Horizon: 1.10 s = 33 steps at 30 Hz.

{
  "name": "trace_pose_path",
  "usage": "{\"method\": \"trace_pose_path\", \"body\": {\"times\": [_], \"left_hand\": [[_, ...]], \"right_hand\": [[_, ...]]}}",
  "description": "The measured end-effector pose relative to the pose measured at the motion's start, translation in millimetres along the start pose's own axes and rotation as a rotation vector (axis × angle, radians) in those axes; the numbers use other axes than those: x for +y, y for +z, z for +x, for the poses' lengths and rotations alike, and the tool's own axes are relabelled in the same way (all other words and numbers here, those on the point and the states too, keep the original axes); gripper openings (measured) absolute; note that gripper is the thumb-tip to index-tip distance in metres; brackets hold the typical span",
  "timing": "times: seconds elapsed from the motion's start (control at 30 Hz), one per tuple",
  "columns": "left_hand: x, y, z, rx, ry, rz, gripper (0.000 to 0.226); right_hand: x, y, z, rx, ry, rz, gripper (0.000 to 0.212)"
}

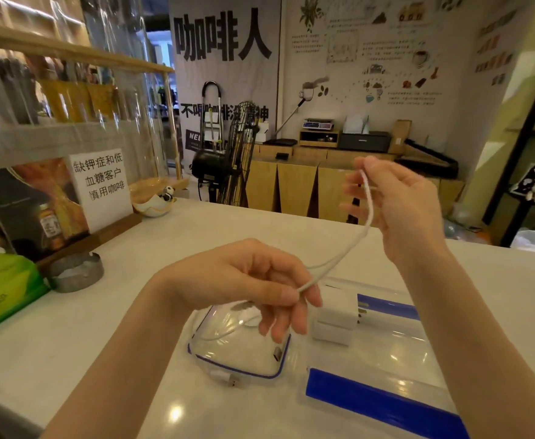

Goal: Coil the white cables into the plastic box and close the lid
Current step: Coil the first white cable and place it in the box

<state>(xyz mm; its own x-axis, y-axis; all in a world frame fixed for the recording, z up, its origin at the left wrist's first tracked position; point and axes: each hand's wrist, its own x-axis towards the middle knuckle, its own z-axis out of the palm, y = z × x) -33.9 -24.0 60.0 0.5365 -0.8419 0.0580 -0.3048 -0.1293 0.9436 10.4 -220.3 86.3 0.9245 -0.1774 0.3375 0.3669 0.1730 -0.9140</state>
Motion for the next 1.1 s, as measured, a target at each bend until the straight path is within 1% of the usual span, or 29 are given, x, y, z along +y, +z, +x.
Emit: {"method": "trace_pose_path", "body": {"times": [0.07, 0.1, 0.13, 0.2, 0.27, 0.33, 0.37, 0.47, 0.53, 0.6, 0.67, 0.73, 0.83, 0.9, 1.0, 1.1], "left_hand": [[12, -1, 8, 0.047, 0.137, -0.077, 0.019], [19, -1, 13, 0.085, 0.205, -0.137, 0.016], [25, -2, 18, 0.135, 0.271, -0.217, 0.014], [37, -5, 28, 0.267, 0.376, -0.386, 0.016], [44, -11, 36, 0.373, 0.443, -0.525, 0.018], [49, -17, 44, 0.446, 0.465, -0.638, 0.021], [49, -20, 46, 0.490, 0.459, -0.657, 0.021], [47, -26, 49, 0.609, 0.451, -0.625, 0.023], [45, -34, 48, 0.672, 0.448, -0.627, 0.025], [41, -42, 47, 0.724, 0.445, -0.657, 0.030], [36, -50, 47, 0.747, 0.459, -0.697, 0.032], [29, -56, 50, 0.767, 0.460, -0.719, 0.031], [18, -60, 54, 0.844, 0.408, -0.596, 0.027], [14, -60, 55, 0.840, 0.371, -0.505, 0.026], [13, -57, 52, 0.763, 0.249, -0.207, 0.025], [15, -52, 52, 0.637, 0.121, 0.051, 0.024]], "right_hand": [[4, 6, 2, -0.047, 0.104, -0.016, 0.019], [6, 9, 2, -0.085, 0.136, -0.039, 0.020], [8, 13, 1, -0.133, 0.131, -0.118, 0.022], [15, 21, -6, -0.248, 0.013, -0.334, 0.024], [21, 29, -14, -0.345, -0.162, -0.455, 0.024], [27, 36, -21, -0.383, -0.242, -0.574, 0.033], [30, 38, -24, -0.409, -0.237, -0.616, 0.035], [36, 41, -26, -0.525, -0.186, -0.642, 0.030], [39, 38, -24, -0.577, -0.272, -0.821, 0.022], [39, 35, -24, -0.645, -0.377, -1.023, 0.028], [35, 35, -27, -0.713, -0.403, -1.110, 0.034], [27, 35, -32, -0.770, -0.419, -1.170, 0.034], [20, 35, -38, -0.821, -0.463, -1.168, 0.031], [14, 34, -41, -0.815, -0.507, -1.134, 0.028], [0, 26, -38, -0.716, -0.590, -1.105, 0.026], [-13, 12, -29, -0.607, -0.665, -1.033, 0.029]]}}
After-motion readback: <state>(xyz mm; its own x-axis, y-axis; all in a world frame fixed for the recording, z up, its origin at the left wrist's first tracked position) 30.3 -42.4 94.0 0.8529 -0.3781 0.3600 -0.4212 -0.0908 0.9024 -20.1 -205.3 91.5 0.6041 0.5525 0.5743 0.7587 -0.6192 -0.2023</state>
